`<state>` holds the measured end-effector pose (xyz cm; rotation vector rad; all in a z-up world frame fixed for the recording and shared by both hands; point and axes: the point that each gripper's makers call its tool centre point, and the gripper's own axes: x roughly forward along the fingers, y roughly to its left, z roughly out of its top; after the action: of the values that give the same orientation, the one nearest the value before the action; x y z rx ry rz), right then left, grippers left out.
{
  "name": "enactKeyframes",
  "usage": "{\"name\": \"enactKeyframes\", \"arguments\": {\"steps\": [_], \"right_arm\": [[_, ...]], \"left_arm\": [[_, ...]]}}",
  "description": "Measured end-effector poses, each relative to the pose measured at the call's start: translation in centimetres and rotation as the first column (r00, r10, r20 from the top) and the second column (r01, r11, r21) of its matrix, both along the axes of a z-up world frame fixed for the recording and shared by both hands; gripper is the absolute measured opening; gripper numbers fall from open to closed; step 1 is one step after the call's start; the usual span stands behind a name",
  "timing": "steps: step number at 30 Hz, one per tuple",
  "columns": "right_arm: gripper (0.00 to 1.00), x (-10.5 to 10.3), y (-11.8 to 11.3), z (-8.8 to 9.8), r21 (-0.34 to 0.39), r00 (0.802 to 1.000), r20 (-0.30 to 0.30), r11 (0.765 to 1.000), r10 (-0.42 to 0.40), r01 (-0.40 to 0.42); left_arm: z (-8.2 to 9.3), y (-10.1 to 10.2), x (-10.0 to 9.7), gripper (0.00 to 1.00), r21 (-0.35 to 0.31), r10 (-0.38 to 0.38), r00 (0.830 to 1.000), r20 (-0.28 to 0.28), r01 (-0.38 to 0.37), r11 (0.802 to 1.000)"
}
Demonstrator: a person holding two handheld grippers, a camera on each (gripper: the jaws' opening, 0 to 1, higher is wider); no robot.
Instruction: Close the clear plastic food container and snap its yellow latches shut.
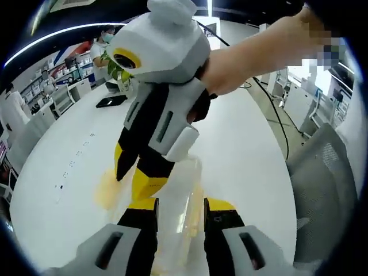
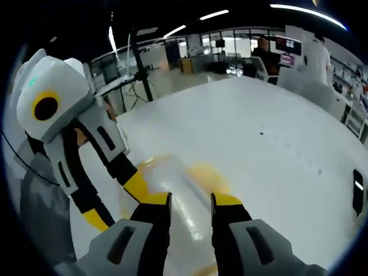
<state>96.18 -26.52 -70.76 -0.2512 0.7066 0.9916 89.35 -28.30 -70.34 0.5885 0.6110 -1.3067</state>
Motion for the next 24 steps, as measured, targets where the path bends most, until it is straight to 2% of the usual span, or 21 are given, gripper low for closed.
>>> {"name": "enactKeyframes", "arguments": {"steps": [7, 12, 18, 24], "right_arm": [[0.26, 0.8, -0.2, 0.2, -0.001, 1.000, -0.002, 1.000, 0.019, -0.019], [0.27, 0.5, 0.0, 0.1, -0.002, 0.999, -0.018, 0.999, 0.043, -0.043], [0.30, 0.0, 0.6, -0.2, -0.012, 0.990, -0.056, 0.991, 0.130, -0.131], [0.31, -0.1, 0.7, -0.6, -0.027, 0.967, -0.108, 0.971, 0.232, -0.236]], "left_arm": [[-0.2, 0.1, 0.0, 0.24, 0.007, 0.001, 1.000, -0.001, -0.001, 1.000], [-0.3, 0.1, -0.1, 0.24, 0.014, -0.005, 1.000, 0.007, 0.005, 1.000], [-0.4, 0.1, -0.1, 0.25, 0.019, -0.011, 1.000, 0.022, 0.010, 1.000], [-0.5, 0.1, -0.3, 0.25, 0.033, -0.024, 0.999, 0.044, 0.023, 0.999]]}}
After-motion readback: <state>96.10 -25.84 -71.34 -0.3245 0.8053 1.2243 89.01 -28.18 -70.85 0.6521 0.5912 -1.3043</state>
